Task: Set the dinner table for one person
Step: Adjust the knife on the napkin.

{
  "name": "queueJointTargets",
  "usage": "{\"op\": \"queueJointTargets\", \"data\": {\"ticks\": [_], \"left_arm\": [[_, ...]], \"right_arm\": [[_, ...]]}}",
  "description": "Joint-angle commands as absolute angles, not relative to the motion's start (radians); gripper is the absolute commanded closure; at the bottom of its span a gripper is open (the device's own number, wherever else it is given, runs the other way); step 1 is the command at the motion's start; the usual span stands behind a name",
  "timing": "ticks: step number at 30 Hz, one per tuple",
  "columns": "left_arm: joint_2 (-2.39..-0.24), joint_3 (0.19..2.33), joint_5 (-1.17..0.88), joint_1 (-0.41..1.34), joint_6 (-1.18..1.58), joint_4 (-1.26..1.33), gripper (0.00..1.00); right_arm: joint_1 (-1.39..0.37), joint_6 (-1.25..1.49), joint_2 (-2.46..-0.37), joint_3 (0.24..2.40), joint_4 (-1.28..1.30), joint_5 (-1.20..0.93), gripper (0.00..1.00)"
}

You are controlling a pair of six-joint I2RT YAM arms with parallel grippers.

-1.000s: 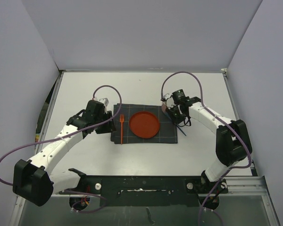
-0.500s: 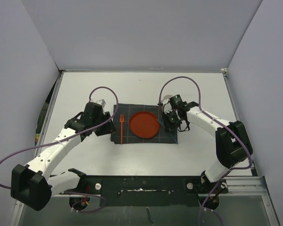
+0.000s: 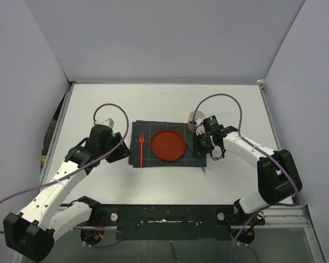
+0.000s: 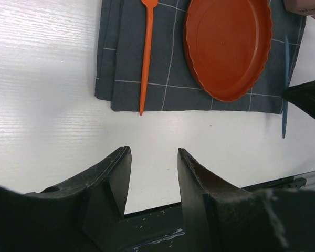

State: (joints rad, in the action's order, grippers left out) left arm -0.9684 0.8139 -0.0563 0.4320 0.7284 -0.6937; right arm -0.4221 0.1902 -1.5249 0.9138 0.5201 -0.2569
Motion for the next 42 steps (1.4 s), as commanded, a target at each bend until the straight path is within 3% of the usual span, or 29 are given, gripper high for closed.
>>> {"op": "queueJointTargets", "data": {"ticks": [1,23,42], "left_arm": [[-0.919,0.819,-0.024,0.428,0.758,-0.711,0.61],[-0.900,0.788,-0.025,0.446,0.776,-0.667,0.60],[-0.799,0.760,0.016,0.460,0.813,-0.751,0.60]], "right_arm": [[-0.385,0.210,-1.435,0.919,0.463,-0.195,1.00],[-0.321,0.234,-1.444,0.917,0.490,-0.108,1.00],[-0.414,0.206,-1.482,0.891,0.389,-0.139,1.00]]}}
